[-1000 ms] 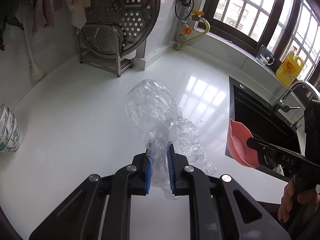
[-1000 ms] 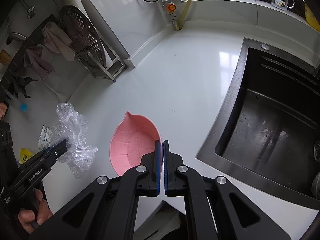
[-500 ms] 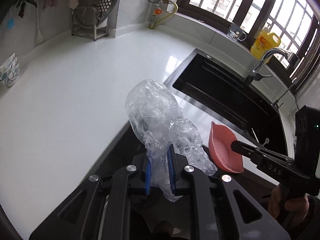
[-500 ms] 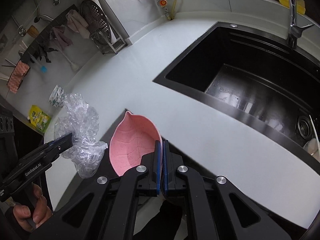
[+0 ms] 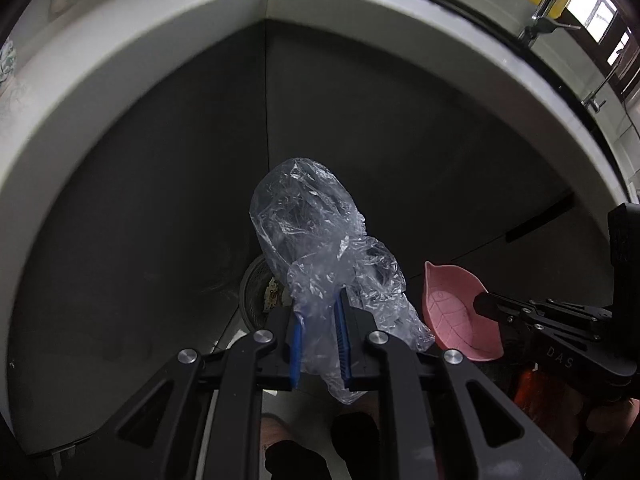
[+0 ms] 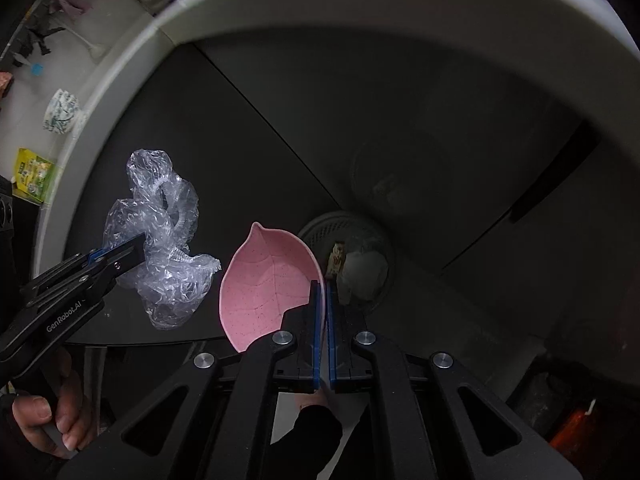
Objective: Collect trash
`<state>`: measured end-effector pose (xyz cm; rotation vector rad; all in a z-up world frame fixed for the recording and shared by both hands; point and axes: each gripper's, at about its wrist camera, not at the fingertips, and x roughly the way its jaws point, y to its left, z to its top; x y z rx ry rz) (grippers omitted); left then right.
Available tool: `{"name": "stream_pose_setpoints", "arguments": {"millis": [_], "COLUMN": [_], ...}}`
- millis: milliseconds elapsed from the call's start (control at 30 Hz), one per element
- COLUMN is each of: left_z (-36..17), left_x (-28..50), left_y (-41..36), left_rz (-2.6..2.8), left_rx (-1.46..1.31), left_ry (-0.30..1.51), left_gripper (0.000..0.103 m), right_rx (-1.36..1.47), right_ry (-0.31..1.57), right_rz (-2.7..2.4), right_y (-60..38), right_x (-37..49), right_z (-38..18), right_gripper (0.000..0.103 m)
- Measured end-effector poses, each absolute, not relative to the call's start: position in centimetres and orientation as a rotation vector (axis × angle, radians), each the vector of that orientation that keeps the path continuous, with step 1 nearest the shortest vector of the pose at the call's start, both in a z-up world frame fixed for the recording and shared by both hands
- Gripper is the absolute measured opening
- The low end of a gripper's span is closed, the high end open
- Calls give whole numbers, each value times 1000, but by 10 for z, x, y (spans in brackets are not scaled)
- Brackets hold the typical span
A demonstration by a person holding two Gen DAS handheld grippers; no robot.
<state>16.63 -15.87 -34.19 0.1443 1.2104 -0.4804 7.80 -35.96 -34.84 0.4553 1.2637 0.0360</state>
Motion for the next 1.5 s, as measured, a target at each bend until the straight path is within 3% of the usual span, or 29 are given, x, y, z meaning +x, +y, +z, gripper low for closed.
{"name": "stream_pose_setpoints", "arguments": {"millis": [267, 467, 533, 633, 1033, 1300, 1500], "left_z": [-503, -563, -572, -573, -504, -402, -324], "left_x": [187, 194, 194, 194, 188, 160, 135], "left_y": [-149, -150, -147, -137, -136, -137, -136], "left_rz": [-474, -456, -423, -389, -355, -374, -343], "left_rx": [189, 204, 206, 171, 168, 145, 173], "left_ry": [1321, 1339, 1341, 1322, 1287, 1246, 1210], "left_gripper": [15, 18, 40, 63, 64, 72, 77], "right_rx": [479, 504, 505, 511, 519, 507, 471], "right_ry": [1362, 1378, 1392, 1394, 1359, 1290, 1231], "right_rz": [-16, -29, -42, -60, -49, -31, -24], "right_y": [-333, -331, -329, -329, -330, -331, -325], "right_x": [108, 133, 140, 148, 122, 79, 50], "right_z": [-531, -610, -626, -634, -567, -456, -368], "right_gripper": [3, 5, 8, 15, 21, 22, 30]}}
